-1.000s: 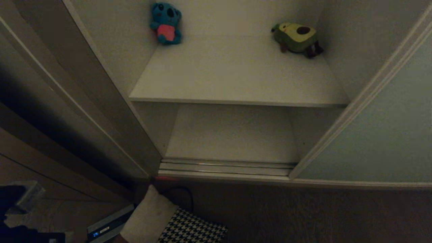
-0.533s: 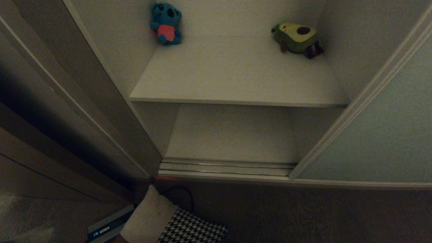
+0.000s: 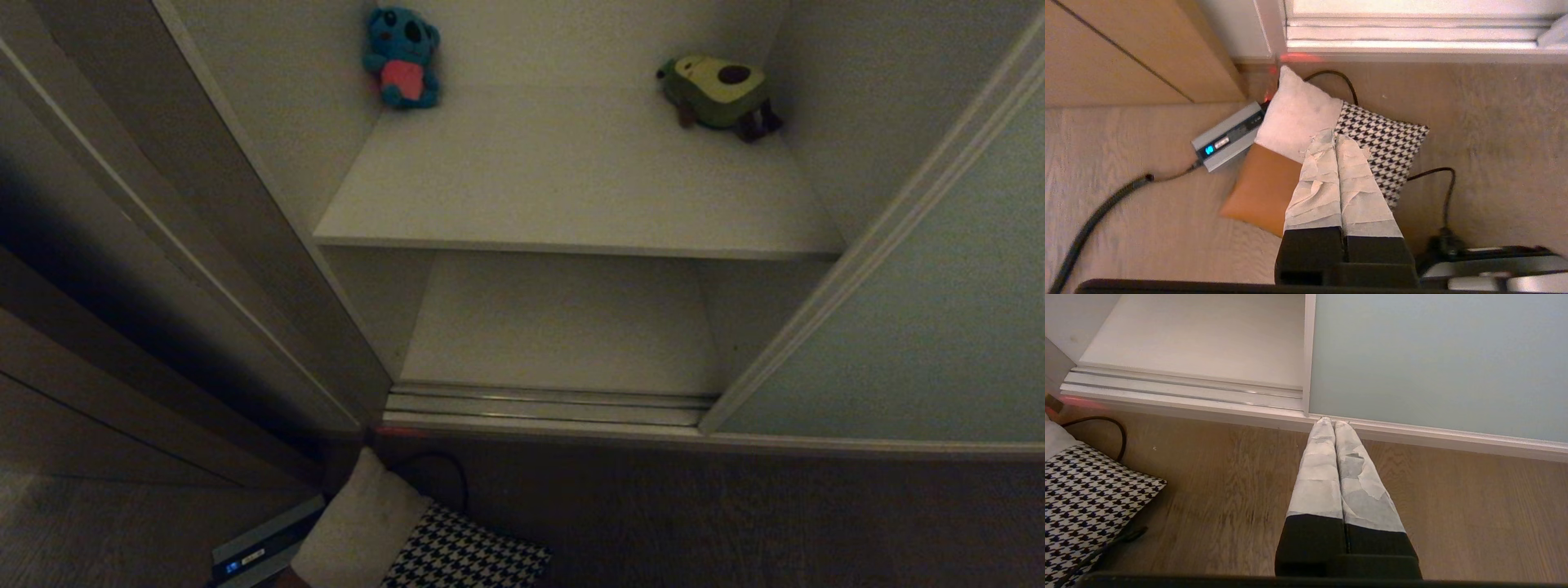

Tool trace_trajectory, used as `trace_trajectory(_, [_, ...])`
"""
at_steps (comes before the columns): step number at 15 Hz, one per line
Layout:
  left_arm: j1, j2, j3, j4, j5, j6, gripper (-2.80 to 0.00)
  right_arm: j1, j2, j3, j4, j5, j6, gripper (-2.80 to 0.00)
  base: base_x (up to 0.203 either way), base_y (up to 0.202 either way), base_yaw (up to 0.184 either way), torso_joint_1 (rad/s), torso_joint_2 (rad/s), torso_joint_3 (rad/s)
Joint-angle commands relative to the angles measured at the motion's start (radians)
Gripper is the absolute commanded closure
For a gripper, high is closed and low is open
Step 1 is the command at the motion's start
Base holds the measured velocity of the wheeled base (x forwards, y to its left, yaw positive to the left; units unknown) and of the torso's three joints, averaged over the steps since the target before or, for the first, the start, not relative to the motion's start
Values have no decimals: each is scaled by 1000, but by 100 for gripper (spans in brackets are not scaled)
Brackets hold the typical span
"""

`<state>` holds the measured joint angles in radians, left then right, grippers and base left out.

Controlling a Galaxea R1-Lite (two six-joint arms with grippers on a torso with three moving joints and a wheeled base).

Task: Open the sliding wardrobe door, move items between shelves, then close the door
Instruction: Place the pillow on the lower shelf

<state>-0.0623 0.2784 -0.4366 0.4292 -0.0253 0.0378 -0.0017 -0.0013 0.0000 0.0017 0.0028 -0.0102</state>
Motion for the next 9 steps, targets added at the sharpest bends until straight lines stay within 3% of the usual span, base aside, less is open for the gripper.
trace_trajectory(1, [37,-95,141,-90,-4,24,0,0,1,3,0,0,-1,0,0,0,0,0,0,0])
trace_trajectory(3, [52,-109,252,-217,26,23,0,0,1,3,0,0,-1,0,0,0,0,0,0,0])
trace_trajectory(9, [55,-232,392,-314,-12,34,0,0,1,3,0,0,-1,0,0,0,0,0,0,0])
